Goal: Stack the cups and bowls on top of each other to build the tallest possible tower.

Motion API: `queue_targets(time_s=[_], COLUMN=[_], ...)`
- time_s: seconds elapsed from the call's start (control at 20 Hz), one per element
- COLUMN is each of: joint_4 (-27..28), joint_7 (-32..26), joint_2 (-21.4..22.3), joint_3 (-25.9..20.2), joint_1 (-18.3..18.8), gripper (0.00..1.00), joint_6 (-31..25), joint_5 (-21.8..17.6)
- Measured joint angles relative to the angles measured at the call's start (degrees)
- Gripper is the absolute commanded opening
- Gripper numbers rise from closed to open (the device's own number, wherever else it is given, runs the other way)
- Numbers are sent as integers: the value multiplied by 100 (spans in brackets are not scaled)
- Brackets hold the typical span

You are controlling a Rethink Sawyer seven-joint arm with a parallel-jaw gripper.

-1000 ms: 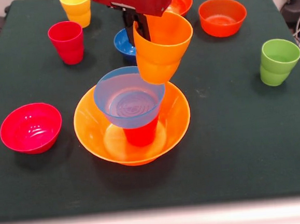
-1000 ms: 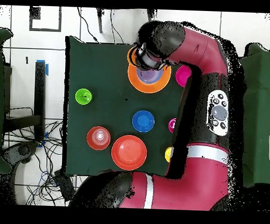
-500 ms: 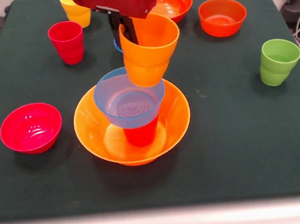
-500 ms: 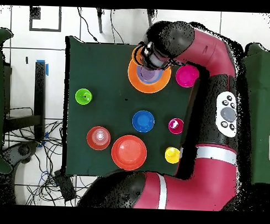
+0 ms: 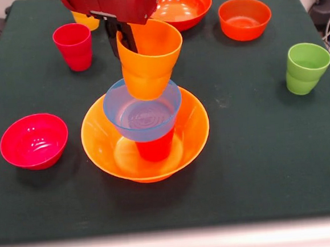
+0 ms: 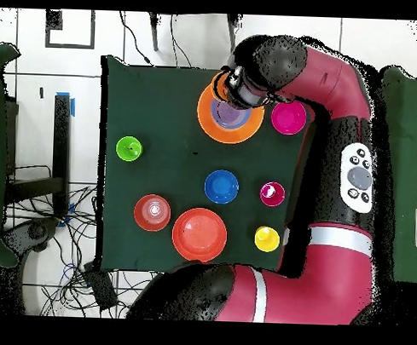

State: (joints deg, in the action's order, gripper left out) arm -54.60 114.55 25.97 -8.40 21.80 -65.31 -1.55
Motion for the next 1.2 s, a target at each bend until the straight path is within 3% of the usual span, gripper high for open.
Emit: queue_targets(time_s=[1.2], joint_4=[-163], joint_7=[0], joint_2=[-17], joint_3=[-312], joint_1=[106], gripper=[0], joint_6=[164], joint_5=[-128])
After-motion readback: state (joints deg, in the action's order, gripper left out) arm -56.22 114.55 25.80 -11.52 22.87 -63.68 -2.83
